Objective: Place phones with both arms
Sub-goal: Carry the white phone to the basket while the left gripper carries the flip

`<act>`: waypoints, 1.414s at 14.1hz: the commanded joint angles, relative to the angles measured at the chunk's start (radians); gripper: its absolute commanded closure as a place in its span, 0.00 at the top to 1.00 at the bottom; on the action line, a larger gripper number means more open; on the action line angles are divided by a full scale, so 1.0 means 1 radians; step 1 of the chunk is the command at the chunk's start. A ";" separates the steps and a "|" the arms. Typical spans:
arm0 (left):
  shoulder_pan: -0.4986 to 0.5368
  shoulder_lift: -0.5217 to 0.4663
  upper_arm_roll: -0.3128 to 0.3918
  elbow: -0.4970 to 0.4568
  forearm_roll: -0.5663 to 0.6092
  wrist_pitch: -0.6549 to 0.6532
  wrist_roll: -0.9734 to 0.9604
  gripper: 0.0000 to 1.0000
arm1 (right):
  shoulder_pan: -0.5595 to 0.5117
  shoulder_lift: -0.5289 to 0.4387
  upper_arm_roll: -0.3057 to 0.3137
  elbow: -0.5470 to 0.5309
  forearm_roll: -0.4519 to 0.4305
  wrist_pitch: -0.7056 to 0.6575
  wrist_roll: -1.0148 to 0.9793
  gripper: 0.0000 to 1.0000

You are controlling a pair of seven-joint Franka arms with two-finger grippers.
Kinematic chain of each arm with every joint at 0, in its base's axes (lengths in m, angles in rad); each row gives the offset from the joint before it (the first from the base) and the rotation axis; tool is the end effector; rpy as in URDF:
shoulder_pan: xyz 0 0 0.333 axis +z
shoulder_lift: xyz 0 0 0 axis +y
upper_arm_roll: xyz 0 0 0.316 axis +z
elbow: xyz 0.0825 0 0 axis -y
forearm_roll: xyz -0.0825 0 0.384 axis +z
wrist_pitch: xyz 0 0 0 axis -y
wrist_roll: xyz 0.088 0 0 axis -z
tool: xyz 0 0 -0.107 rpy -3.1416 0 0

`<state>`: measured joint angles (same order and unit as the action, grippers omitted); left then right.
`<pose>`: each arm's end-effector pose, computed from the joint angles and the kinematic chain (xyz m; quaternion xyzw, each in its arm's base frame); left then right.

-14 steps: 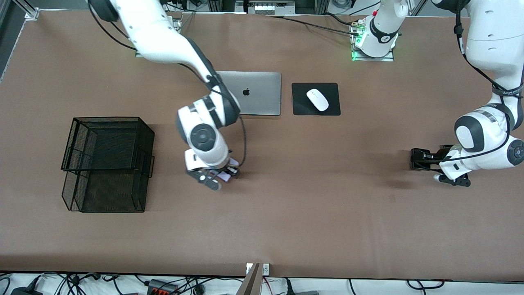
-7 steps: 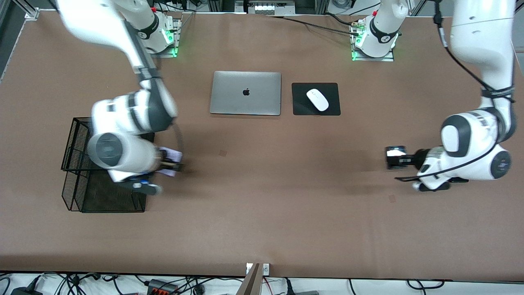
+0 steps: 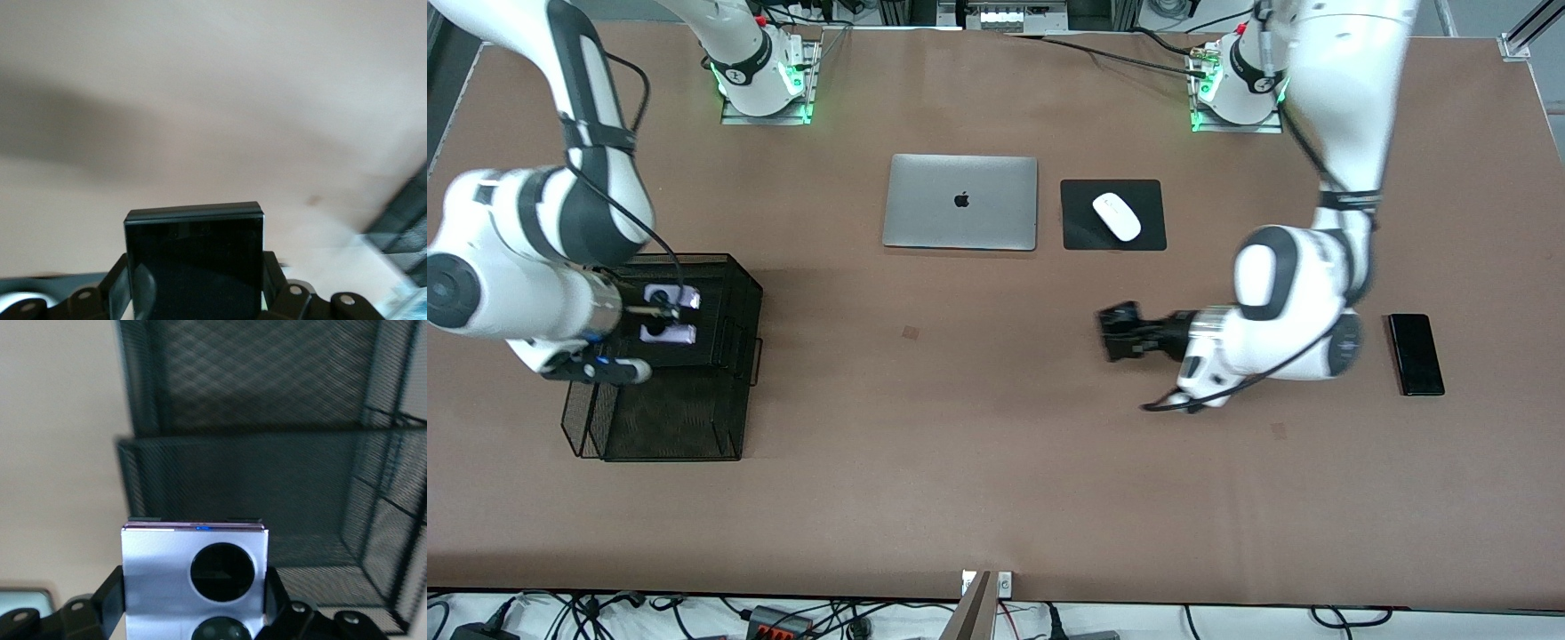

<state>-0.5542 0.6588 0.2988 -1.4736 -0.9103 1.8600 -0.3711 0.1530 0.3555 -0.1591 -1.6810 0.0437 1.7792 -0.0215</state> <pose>0.6482 -0.2706 0.3009 0.9183 0.2122 -0.1979 0.2692 0.6252 0.0086 0.3783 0.9920 0.0018 -0.1260 0.0056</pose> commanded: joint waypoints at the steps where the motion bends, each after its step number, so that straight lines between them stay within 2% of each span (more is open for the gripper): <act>1: -0.127 0.116 0.094 0.159 -0.120 0.069 -0.142 0.36 | -0.032 -0.064 0.012 -0.095 -0.027 0.034 -0.087 0.20; 4: -0.186 0.162 0.089 0.199 -0.159 0.261 -0.169 0.36 | -0.027 -0.056 0.013 -0.146 -0.027 0.104 -0.083 0.20; 7: -0.251 0.263 0.092 0.324 -0.249 0.407 -0.173 0.34 | -0.026 -0.037 0.013 -0.204 -0.027 0.216 -0.075 0.20; 9: -0.298 0.338 0.094 0.403 -0.275 0.535 -0.192 0.34 | -0.026 -0.012 0.015 -0.187 -0.013 0.227 -0.066 0.20; 11: -0.346 0.378 0.100 0.426 -0.269 0.612 -0.178 0.33 | -0.030 0.005 0.015 -0.166 -0.008 0.238 -0.031 0.20; 13: -0.418 0.409 0.210 0.424 -0.210 0.596 -0.146 0.29 | -0.029 0.006 0.016 -0.166 -0.007 0.238 -0.009 0.20; 14: -0.440 0.424 0.235 0.427 -0.152 0.556 -0.126 0.29 | -0.029 0.006 0.018 -0.164 -0.005 0.238 -0.009 0.20; 17: -0.450 0.443 0.250 0.470 -0.036 0.408 0.006 0.30 | -0.026 0.013 0.020 -0.164 0.036 0.241 -0.009 0.21; 20: -0.473 0.446 0.267 0.470 0.013 0.354 0.072 0.30 | -0.020 0.020 0.020 -0.160 0.042 0.241 -0.011 0.21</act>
<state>-1.0155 1.0850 0.5356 -1.0391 -0.9217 2.2477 -0.3412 0.1293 0.3669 -0.1439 -1.8587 0.0724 2.0233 -0.0433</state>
